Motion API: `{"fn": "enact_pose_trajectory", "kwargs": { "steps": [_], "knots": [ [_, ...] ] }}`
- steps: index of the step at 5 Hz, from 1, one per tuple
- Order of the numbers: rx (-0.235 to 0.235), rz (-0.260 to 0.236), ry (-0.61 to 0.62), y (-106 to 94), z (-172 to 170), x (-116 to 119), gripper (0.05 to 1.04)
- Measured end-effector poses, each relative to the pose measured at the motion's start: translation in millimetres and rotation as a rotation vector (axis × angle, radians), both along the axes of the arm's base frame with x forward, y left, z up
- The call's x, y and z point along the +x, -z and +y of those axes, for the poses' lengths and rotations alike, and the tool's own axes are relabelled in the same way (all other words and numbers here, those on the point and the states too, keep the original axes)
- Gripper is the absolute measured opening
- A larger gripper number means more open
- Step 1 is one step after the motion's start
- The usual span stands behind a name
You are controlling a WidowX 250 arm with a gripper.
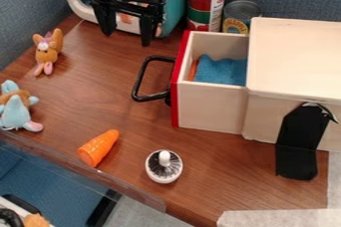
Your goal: Take the white toy and put it in the drawer
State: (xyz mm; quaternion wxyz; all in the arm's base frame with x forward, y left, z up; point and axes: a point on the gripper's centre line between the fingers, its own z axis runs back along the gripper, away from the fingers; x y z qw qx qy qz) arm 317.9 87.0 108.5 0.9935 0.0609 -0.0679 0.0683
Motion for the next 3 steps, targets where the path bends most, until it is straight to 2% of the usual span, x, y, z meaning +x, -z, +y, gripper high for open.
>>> {"fn": "enact_pose_trajectory", "kwargs": {
  "steps": [1,2,3],
  "knots": [
    [-0.017,0.036,0.003,11.4,-2.4,-4.0,1.001],
    [-0.064,0.031,0.051,5.3,-14.6,-22.4,1.001],
    [-0.076,0.008,0.105,-13.7,-34.3,-49.8,1.000]
  ]
}}
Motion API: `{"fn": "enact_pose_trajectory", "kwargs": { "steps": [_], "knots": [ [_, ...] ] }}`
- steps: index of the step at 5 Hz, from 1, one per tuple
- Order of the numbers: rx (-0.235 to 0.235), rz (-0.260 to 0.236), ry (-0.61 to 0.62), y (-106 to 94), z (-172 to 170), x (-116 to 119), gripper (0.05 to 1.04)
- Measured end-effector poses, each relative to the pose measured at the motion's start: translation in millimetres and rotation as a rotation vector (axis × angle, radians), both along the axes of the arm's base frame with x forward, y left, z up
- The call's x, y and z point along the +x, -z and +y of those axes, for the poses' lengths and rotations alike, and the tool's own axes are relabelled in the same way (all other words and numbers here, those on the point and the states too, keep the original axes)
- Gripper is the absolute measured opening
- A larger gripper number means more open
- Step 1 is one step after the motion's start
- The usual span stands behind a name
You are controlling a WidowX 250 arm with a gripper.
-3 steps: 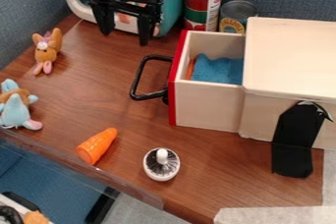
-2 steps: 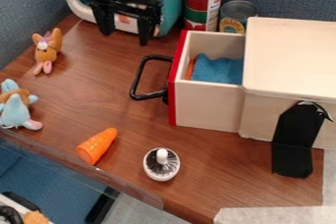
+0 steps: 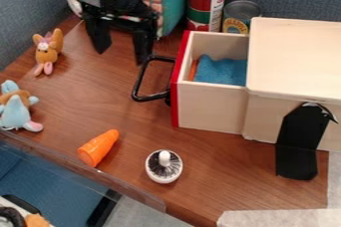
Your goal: Take the white toy and put it in the drawer
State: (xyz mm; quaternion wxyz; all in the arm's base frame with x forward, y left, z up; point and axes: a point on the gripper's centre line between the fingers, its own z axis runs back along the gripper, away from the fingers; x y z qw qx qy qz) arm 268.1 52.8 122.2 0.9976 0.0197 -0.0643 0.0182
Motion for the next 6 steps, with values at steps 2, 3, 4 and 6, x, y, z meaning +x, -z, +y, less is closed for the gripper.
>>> {"fn": "enact_pose_trajectory", "kwargs": {
  "steps": [2,3,4,6],
  "knots": [
    [0.058,0.053,0.155,20.5,-46.6,-39.4,1.000],
    [0.100,0.074,0.222,41.9,-65.8,-50.4,1.000],
    [0.098,0.125,0.238,66.2,-73.0,-52.6,1.000],
    [0.074,0.204,0.227,108.6,-77.5,-52.4,0.952]
  ]
}}
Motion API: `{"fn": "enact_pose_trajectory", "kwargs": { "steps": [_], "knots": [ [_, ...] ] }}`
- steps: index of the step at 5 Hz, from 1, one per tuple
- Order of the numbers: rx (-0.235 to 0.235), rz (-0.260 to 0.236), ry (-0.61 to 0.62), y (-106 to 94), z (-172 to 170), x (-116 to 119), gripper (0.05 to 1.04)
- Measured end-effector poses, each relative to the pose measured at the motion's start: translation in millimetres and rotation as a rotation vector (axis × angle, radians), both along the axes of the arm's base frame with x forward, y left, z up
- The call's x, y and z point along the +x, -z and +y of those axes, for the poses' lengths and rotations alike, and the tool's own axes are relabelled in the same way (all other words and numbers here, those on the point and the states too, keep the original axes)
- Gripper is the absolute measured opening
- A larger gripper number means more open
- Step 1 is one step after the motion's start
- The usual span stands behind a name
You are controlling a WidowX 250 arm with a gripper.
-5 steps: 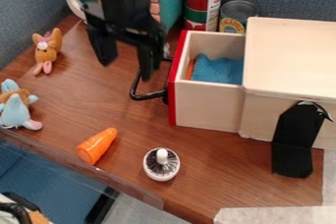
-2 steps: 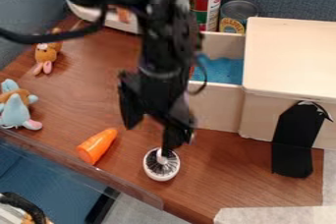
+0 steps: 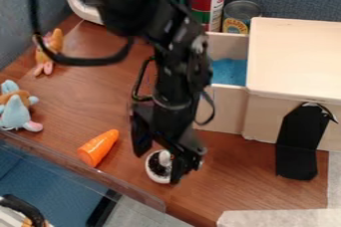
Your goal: Take the white toy and put it in the drawer
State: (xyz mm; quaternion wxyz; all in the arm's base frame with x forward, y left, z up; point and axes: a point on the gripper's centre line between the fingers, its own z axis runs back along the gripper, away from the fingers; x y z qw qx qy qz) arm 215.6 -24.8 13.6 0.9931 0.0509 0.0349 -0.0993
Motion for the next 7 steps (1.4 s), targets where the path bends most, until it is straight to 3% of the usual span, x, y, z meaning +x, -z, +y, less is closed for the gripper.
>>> {"fn": "enact_pose_trajectory", "kwargs": {
  "steps": [2,3,4,5,6,7],
  "knots": [
    [-0.009,-0.008,-0.016,3.7,3.5,2.8,0.371],
    [-0.014,-0.008,-0.026,3.4,7.4,1.8,0.229],
    [-0.022,-0.005,-0.038,-3.1,11.2,-0.9,0.226],
    [-0.067,-0.101,-0.075,-51.7,5.3,11.2,0.226],
    [-0.121,-0.133,-0.121,-85.6,-4.4,31.2,0.226],
    [-0.164,-0.217,-0.118,-113.4,-18.1,66.7,0.226]
  ]
}}
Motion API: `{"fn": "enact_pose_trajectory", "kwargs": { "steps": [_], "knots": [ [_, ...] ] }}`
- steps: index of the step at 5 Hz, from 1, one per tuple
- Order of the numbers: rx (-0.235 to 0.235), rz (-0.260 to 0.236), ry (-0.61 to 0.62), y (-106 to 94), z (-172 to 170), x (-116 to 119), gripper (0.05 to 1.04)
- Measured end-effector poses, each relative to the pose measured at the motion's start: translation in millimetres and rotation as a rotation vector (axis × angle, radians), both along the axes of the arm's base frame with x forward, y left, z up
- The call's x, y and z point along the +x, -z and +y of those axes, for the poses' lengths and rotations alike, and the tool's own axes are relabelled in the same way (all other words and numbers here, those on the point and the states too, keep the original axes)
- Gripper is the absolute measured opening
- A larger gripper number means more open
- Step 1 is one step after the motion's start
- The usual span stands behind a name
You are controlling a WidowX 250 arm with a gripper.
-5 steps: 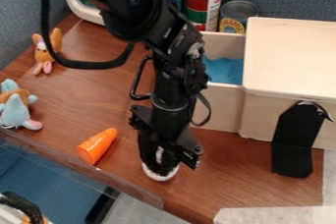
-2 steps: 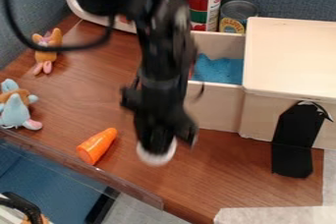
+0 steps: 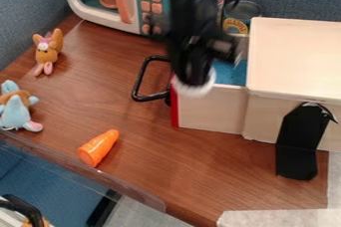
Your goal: Take the white toy and put it in the drawer
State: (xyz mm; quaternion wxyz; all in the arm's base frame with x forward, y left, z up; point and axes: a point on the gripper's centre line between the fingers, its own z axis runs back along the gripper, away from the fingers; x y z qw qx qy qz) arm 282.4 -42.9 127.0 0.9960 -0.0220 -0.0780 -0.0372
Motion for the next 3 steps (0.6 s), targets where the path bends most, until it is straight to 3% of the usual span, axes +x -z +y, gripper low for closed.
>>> {"fn": "enact_pose_trajectory", "kwargs": {
  "steps": [1,3],
  "knots": [
    [-0.038,-0.062,-0.030,5.0,-7.9,22.1,0.226],
    [0.017,-0.066,-0.088,38.3,3.2,57.9,0.226]
  ]
}}
